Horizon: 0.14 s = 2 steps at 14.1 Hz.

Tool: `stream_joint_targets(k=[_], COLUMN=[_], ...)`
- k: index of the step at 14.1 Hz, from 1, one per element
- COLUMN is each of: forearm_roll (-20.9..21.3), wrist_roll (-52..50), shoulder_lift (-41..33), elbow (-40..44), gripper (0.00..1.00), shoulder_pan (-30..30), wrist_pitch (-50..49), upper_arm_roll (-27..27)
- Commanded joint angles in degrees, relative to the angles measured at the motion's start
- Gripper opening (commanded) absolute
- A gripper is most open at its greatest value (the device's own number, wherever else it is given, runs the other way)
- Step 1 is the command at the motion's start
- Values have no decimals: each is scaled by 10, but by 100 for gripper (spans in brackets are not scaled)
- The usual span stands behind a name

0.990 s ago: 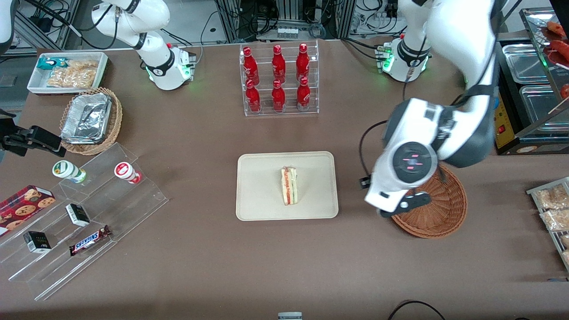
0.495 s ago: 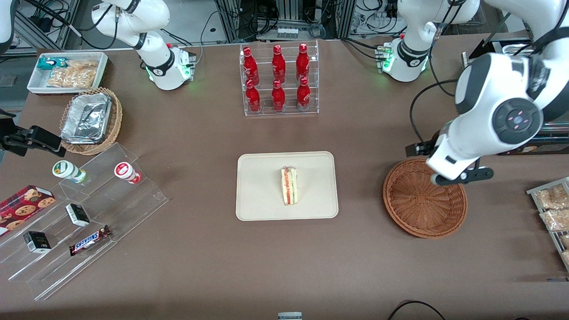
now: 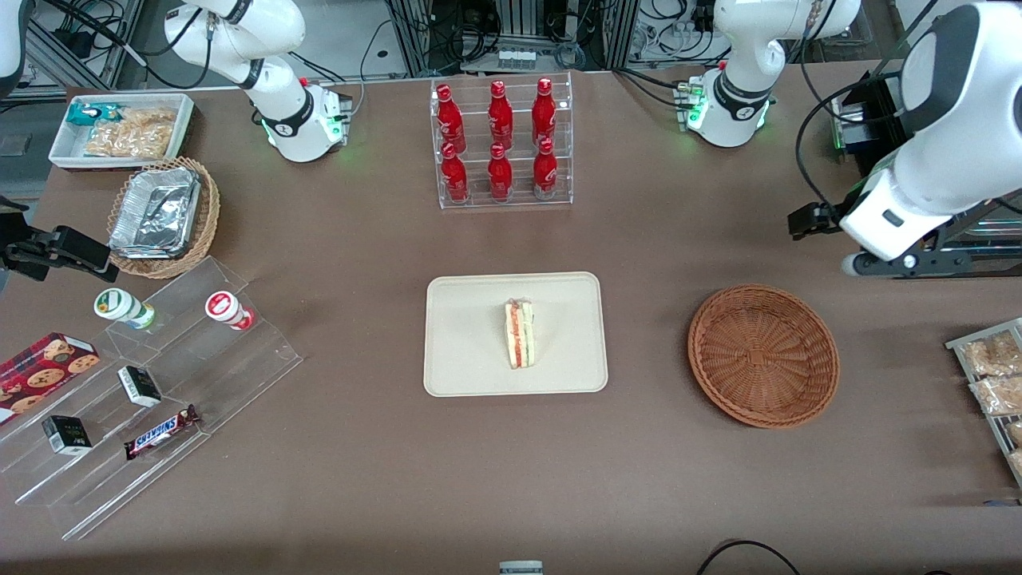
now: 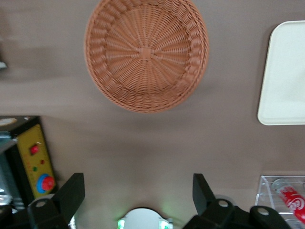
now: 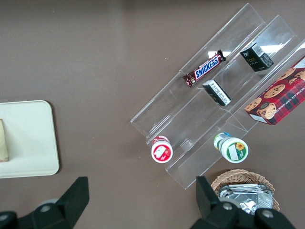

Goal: Place sandwich from basket to tray

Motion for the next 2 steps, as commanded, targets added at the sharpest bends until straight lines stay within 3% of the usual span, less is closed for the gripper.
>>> stream_joint_targets(k=[1, 2], forearm_roll=[9, 8], wrist_roll=[39, 46], shoulder_lift=[-42, -48], elbow=[-21, -22], gripper=[100, 100], shoulder_pan=[26, 27], wrist_pitch=[8, 7], upper_arm_roll=[-11, -9])
